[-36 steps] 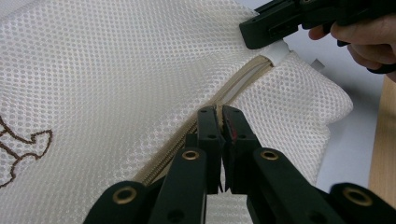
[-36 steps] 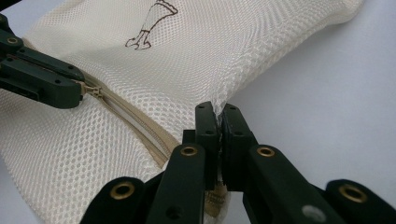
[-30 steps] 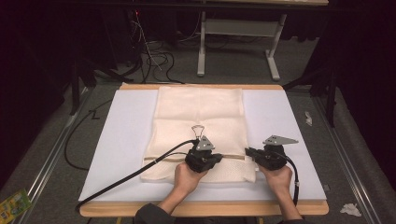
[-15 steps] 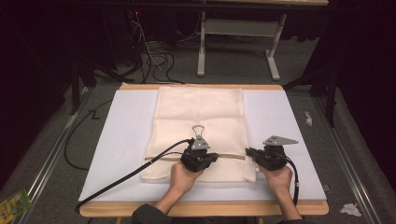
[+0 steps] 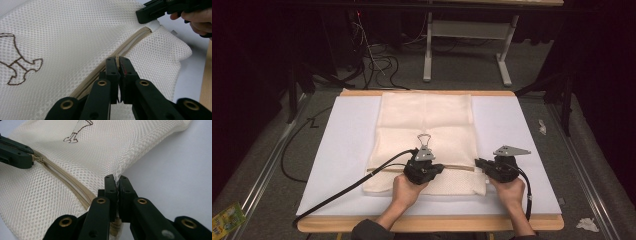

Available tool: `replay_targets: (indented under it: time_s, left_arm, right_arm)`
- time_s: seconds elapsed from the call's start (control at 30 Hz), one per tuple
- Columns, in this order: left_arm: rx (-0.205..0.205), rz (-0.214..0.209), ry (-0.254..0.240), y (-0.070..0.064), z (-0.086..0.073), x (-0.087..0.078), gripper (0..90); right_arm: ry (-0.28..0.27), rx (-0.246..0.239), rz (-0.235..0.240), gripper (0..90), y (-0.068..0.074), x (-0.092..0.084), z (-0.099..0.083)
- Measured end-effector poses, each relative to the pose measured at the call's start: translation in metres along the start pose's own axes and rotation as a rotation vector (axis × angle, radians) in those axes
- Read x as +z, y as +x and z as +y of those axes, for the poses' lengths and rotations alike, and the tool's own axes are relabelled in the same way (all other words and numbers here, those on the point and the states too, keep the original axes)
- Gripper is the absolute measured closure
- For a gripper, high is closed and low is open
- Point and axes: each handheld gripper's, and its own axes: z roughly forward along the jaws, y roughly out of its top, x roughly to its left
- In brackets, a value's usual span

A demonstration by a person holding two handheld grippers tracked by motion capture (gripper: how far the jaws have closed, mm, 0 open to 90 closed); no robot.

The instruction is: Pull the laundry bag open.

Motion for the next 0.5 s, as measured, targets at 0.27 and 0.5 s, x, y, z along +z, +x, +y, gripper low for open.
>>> replay_targets:
  time_s: [0.27, 0.5]
  left_arm:
    - [-0.001, 0.000, -0.007, 0.0023, -0.0007, -0.0037, 87.0]
    - [0.002, 0.004, -0.008, 0.0019, -0.0008, -0.0060, 87.0]
  right_arm:
    - [0.007, 0.006, -0.001, 88.5, 0.0011, 0.0009, 0.0001]
    - [0.004, 0.009, -0.001, 88.5, 0.0014, 0.0001, 0.0004]
